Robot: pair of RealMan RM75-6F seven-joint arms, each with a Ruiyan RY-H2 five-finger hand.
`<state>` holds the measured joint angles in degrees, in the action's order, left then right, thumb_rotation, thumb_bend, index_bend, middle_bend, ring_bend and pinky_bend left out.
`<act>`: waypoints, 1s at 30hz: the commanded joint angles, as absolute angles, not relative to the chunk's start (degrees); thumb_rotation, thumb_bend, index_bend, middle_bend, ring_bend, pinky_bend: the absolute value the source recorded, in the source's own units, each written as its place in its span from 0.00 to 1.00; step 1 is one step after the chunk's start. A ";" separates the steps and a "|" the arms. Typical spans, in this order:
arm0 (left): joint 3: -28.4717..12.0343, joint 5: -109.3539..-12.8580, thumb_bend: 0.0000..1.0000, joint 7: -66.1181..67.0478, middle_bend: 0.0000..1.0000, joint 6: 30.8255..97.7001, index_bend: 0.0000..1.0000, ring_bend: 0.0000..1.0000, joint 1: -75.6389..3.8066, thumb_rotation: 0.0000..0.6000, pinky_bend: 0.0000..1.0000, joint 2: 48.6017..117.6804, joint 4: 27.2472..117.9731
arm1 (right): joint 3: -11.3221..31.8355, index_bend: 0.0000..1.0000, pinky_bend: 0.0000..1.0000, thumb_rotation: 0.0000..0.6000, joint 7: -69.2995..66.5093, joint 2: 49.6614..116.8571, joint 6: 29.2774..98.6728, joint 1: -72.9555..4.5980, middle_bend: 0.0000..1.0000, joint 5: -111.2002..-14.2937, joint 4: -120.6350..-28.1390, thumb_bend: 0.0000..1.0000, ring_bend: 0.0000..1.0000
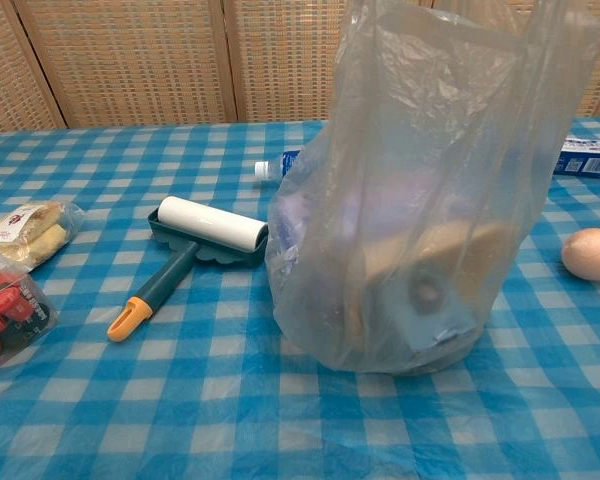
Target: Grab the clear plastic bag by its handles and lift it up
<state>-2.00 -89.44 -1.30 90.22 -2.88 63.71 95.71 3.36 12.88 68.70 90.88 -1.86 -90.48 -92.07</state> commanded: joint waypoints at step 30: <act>-13.20 -89.41 1.00 -51.57 0.00 51.27 0.00 0.00 -36.32 1.00 0.00 55.57 108.15 | 6.36 0.04 0.00 1.00 13.49 68.99 86.27 -3.22 0.00 -81.88 -90.67 0.00 0.00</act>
